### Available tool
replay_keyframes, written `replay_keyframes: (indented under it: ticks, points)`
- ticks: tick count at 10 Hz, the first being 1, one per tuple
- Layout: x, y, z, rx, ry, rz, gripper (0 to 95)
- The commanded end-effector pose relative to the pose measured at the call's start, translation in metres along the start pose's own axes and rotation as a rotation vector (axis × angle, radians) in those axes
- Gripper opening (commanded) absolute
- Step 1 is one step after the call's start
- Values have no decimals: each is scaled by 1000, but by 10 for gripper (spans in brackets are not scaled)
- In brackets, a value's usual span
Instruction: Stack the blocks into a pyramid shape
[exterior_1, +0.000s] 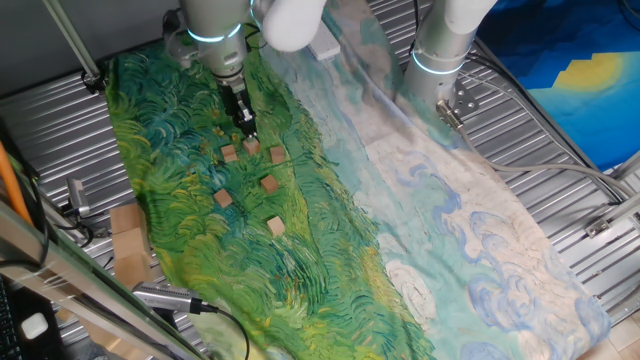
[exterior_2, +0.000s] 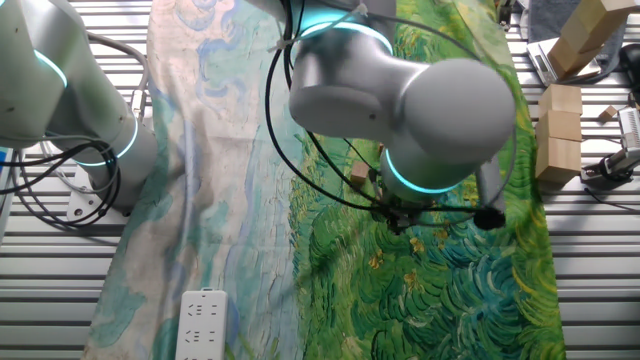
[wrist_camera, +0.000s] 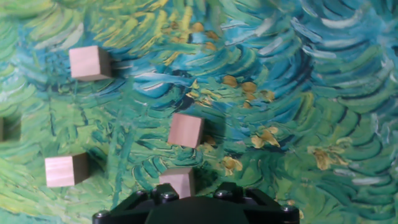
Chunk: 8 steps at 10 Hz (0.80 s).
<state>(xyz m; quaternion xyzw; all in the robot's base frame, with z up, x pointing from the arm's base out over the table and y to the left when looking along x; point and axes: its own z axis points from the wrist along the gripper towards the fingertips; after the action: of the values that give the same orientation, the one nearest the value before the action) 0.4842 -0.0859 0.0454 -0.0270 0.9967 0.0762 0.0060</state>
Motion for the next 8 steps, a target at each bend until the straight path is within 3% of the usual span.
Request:
replay_keyframes:
  ticks: [1,3,8]
  points:
    - [-2,2,2,-7,-16,50,570]
    - [-6,8,8,9,-21,99,570]
    - [-8,8,22,14,-37,92,570]
